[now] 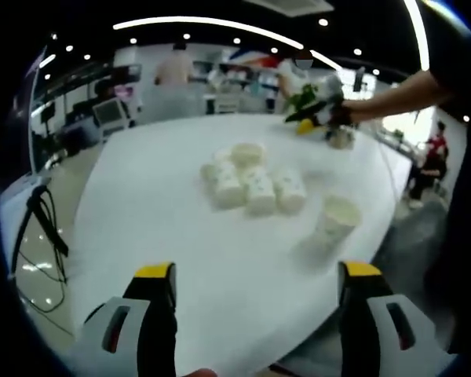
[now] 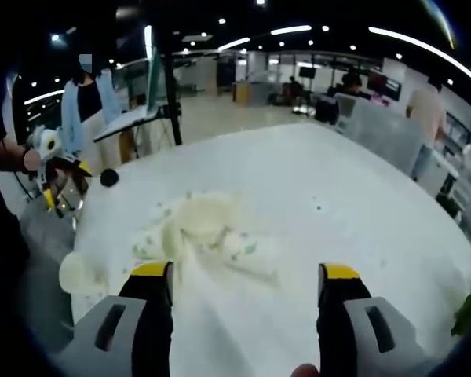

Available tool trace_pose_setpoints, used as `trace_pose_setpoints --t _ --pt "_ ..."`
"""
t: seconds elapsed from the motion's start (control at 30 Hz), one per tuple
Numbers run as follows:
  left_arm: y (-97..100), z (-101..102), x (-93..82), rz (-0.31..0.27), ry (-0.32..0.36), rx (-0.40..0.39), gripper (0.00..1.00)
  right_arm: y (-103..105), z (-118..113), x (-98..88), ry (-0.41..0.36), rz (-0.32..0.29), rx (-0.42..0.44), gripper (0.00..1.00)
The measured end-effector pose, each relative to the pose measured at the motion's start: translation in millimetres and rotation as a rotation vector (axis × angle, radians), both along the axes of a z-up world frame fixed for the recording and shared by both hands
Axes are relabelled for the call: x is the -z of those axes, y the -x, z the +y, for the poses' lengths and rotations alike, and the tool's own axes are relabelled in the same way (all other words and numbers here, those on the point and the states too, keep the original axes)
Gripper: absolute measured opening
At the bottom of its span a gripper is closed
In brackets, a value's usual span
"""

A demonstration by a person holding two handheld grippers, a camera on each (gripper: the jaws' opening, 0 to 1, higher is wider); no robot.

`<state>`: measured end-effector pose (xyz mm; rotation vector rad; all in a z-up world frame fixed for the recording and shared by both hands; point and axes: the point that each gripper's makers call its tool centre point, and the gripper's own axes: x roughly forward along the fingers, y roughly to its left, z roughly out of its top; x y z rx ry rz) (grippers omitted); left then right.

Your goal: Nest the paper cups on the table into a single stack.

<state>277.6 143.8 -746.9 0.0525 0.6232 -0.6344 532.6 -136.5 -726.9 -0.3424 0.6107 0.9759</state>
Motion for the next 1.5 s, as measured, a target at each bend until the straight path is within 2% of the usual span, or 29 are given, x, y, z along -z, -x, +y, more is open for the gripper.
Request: trace_pose_setpoints --t 0.33,0.57,1.07,1.5 --pt "-3.0 4 -0.6 0.002 -0.014 -0.013 0.84 -7 3 9.8 -0.018 0.023 -0.013 0.61" --pt "-1.2 2 2.3 0.013 -0.019 -0.018 0.84 -17 4 21.7 -0.032 0.049 -0.015 0.58" --pt "0.4 2 7.9 0.03 -0.037 -0.024 0.83 -23 12 29.5 -0.072 0.086 0.003 0.48" --pt "5.1 4 11.1 0.042 -0.049 -0.039 0.83 -30 12 40.0 -0.07 0.105 -0.001 0.39"
